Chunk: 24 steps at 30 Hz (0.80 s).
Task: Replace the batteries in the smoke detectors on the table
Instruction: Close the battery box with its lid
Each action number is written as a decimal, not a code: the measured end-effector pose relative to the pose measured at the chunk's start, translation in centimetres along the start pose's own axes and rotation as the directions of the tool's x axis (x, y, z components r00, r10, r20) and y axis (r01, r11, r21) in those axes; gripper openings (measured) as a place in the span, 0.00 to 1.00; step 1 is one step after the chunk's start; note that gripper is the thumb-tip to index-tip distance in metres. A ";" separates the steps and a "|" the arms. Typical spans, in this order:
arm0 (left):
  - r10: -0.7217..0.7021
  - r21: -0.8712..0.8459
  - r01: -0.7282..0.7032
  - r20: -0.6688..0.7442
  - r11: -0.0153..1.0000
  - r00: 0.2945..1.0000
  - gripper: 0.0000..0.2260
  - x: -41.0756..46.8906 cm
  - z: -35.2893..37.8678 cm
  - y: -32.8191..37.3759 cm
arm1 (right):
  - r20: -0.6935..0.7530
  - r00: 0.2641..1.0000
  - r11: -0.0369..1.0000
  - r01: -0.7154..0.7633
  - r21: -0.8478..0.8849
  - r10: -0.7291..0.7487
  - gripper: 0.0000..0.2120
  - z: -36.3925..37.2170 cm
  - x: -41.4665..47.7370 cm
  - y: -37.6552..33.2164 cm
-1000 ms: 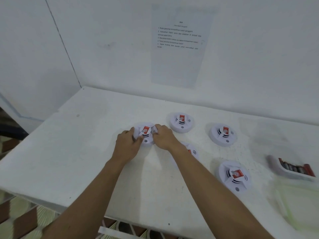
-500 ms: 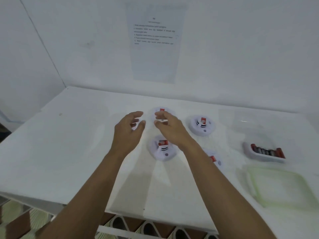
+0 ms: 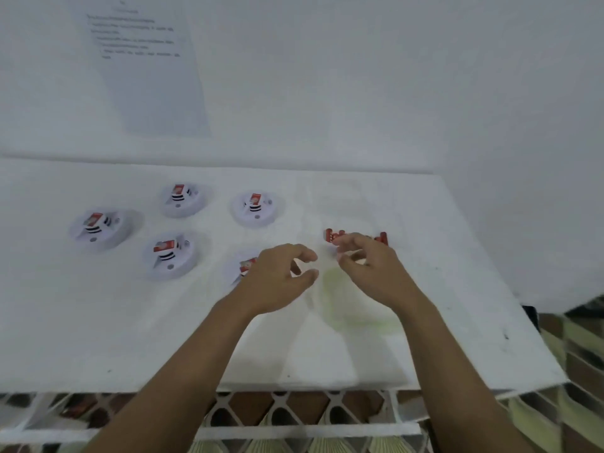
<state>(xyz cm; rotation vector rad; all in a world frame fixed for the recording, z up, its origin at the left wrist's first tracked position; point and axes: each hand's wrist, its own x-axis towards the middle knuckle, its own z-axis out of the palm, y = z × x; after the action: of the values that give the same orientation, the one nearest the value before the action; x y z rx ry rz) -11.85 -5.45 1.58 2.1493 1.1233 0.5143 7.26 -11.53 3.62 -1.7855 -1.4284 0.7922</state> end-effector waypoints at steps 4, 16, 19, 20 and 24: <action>-0.090 0.125 0.084 0.036 0.989 0.995 0.20 0.7 4.8 1.7 | -0.100 0.995 0.983 -0.044 -0.178 0.026 0.11 -2.4 -1.6 4.9; -0.114 0.245 0.176 -0.246 0.954 0.962 0.13 -0.3 8.2 1.8 | -0.196 0.979 0.858 -0.151 -0.490 0.060 0.19 -4.4 -3.5 11.4; -0.013 0.323 0.142 -0.370 0.936 0.929 0.13 -0.6 8.4 1.6 | -0.278 0.960 0.876 -0.119 -0.468 -0.018 0.17 -4.5 -3.8 11.4; 0.000 0.315 0.134 -0.392 0.939 0.920 0.14 -0.6 8.2 1.8 | -0.317 0.947 0.881 -0.101 -0.463 -0.058 0.16 -4.5 -3.9 11.4; -0.051 0.143 0.127 -0.448 0.981 0.893 0.16 -0.7 7.0 3.3 | -0.392 0.911 0.928 -0.032 -0.370 -0.125 0.13 -5.4 -4.3 10.0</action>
<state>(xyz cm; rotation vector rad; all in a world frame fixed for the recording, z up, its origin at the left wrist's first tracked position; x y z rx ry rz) -6.17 -9.97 -1.10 2.1679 1.5546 0.9304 16.20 -17.97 -1.47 -2.0361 -1.3856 0.0972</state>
